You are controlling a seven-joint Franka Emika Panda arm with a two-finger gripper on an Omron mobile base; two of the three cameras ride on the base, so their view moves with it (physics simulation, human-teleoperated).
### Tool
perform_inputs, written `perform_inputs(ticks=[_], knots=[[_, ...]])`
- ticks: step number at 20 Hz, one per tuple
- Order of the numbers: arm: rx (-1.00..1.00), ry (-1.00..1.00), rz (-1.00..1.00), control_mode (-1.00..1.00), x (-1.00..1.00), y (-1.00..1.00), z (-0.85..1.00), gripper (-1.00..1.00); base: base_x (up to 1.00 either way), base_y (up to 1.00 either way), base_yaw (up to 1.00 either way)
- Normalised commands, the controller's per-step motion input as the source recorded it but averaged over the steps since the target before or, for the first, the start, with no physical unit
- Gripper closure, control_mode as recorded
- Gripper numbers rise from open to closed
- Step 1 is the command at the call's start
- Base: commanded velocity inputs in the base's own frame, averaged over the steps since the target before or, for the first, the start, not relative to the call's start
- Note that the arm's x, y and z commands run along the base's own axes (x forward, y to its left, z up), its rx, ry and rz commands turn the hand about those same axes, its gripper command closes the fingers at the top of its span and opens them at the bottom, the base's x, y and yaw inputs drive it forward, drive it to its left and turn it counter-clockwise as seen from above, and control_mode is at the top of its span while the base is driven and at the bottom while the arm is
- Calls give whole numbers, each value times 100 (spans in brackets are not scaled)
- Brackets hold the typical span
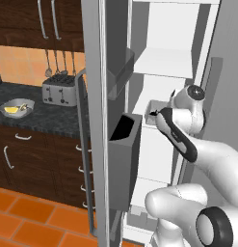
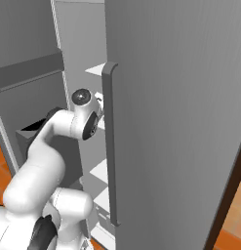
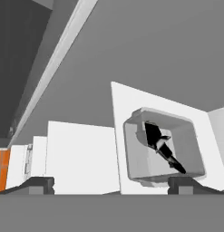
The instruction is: Take the meat container that has the fish and place it on the second highest rack of the freezer. Then take the vegetable container that has the lemon wedge and mushroom and place it on the highest rack of the freezer.
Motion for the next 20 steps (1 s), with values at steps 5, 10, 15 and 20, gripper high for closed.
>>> perform_inputs(ticks=[5, 10, 15, 20], knots=[[0, 1, 2, -100, -85, 11, 36, -100, 0, 0, 0], [-1, 12, 3, -100, -68, 11, 48, -100, 0, 0, 0], [-21, 13, -4, -100, -34, -8, 9, -100, 0, 0, 0], [10, 7, -39, -100, -48, -7, 9, -100, 0, 0, 0]])
